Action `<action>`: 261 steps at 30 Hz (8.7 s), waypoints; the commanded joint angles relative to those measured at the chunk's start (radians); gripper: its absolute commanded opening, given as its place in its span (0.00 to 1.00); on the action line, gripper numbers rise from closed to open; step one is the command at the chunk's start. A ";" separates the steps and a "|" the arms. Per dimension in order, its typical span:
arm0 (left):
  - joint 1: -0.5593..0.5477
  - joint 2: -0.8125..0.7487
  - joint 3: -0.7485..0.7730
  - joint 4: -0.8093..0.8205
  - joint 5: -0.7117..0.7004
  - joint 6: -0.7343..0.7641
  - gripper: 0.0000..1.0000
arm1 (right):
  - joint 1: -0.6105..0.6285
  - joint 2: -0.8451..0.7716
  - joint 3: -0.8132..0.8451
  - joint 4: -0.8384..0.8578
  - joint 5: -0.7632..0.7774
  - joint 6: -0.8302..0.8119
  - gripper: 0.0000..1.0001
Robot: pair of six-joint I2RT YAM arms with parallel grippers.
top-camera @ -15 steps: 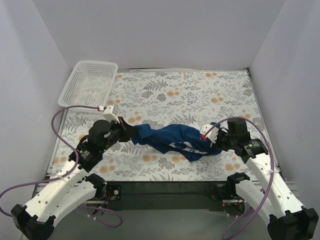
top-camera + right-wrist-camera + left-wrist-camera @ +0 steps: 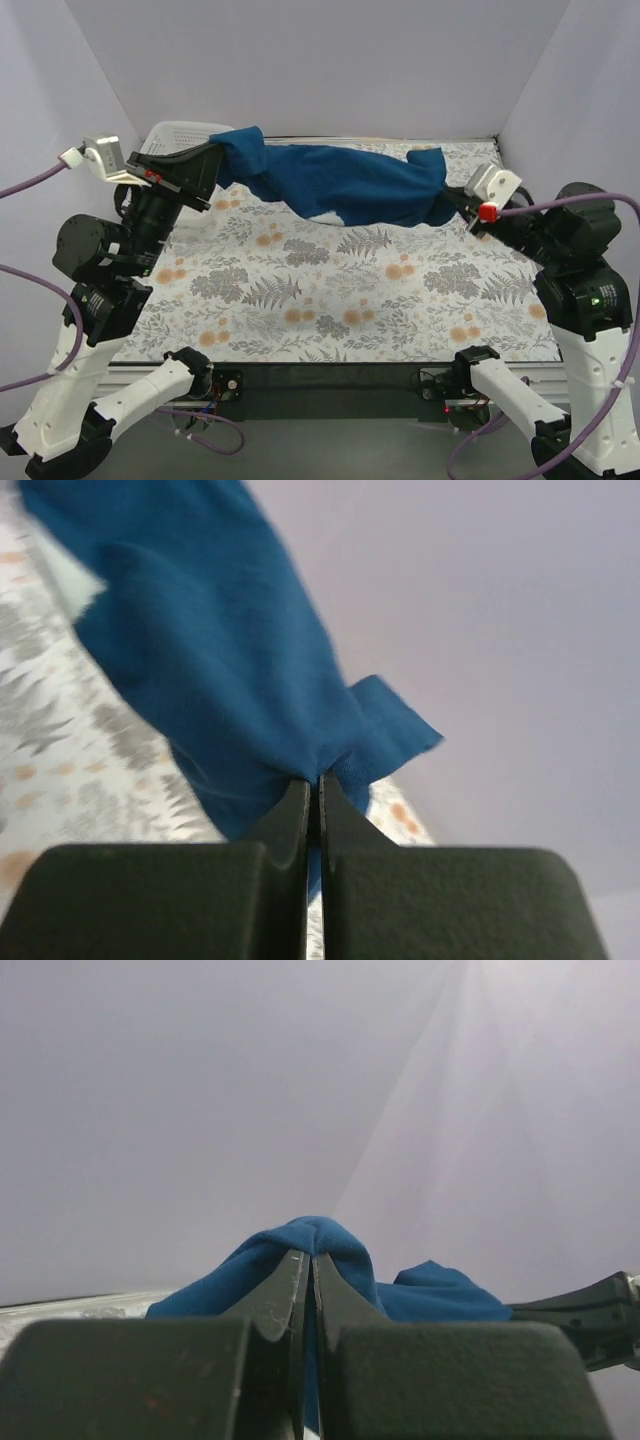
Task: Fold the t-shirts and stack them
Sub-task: Flatten the tshirt out
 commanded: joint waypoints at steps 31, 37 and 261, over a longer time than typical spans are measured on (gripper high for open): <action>0.004 -0.257 -0.805 -0.222 0.360 -0.357 0.00 | 0.069 0.426 -0.648 -0.049 -0.255 -0.066 0.70; 0.004 -0.253 -0.779 -0.231 0.351 -0.347 0.00 | 0.146 0.518 -0.631 -0.055 -0.224 -0.017 0.34; 0.186 0.436 -0.744 -0.279 0.173 -0.403 0.00 | 0.219 0.110 -0.918 -0.026 -0.054 -0.762 0.01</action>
